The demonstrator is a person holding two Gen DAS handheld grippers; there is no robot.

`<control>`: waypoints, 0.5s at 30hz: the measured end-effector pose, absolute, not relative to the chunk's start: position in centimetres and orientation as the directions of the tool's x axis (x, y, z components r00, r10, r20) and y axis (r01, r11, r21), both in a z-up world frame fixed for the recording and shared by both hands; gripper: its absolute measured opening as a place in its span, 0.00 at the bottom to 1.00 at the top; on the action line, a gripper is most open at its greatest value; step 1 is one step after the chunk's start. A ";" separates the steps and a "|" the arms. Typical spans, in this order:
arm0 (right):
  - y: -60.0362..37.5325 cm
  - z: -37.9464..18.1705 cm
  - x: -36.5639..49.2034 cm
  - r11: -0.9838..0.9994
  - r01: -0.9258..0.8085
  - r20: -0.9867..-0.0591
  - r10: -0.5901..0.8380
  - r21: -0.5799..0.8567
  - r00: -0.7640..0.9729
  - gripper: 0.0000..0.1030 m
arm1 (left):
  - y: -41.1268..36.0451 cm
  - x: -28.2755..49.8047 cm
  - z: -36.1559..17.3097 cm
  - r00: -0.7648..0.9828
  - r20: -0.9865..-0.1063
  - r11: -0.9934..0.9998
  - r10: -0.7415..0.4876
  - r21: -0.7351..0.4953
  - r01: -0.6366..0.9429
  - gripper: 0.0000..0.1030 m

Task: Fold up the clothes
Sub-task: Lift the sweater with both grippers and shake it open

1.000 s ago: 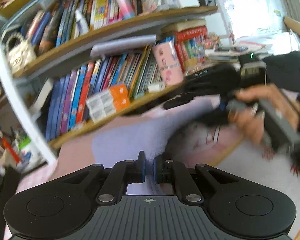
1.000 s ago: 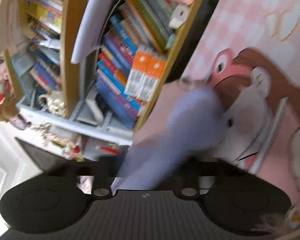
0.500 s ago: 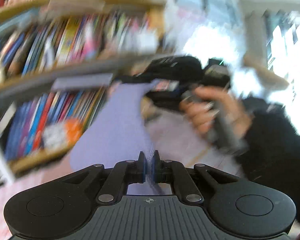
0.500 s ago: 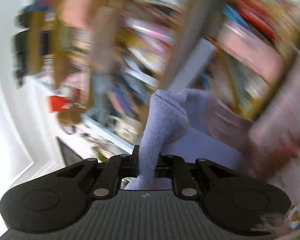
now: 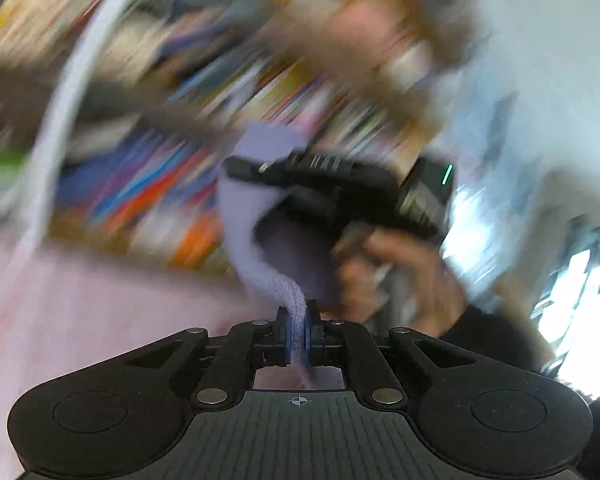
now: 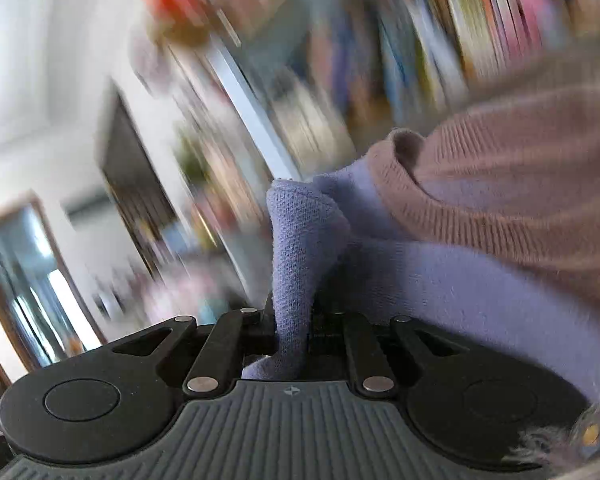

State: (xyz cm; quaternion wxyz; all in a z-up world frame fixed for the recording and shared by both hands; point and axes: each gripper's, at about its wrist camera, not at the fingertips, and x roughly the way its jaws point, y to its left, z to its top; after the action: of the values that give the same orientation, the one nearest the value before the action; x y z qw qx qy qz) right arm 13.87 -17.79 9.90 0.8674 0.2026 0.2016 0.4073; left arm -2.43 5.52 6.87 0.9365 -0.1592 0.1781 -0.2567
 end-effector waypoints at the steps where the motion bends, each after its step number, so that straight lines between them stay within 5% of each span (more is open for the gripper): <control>1: -16.5 7.3 14.6 0.615 -0.593 -0.258 0.775 0.520 0.577 0.10 | 6.5 -2.3 4.9 0.804 -0.320 0.842 -0.500 -0.395 0.366 0.06; 3: -14.5 2.8 15.8 0.654 -0.537 -0.361 0.750 0.534 0.555 0.10 | 8.6 -2.6 2.3 0.806 -0.401 0.875 -0.436 -0.399 0.274 0.06; 6: -13.1 -0.5 17.4 0.644 -0.480 -0.391 0.754 0.596 0.527 0.10 | 11.1 -3.6 2.1 0.839 -0.367 0.883 -0.402 -0.398 0.249 0.06; 13: -9.8 3.9 20.2 0.743 -0.436 -0.377 0.647 0.507 0.663 0.10 | 13.0 -4.9 3.3 0.891 -0.314 0.915 -0.329 -0.339 0.219 0.07; 15: -9.5 4.0 21.1 0.791 -0.375 -0.385 0.577 0.483 0.720 0.19 | 13.0 -5.3 3.4 0.894 -0.309 0.916 -0.324 -0.338 0.215 0.07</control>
State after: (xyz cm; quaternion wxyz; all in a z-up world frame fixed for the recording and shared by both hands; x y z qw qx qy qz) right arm 21.14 -9.54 4.02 0.9080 0.1888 0.2667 0.2621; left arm -5.26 12.99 3.44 0.9617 -0.1490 0.1823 -0.1402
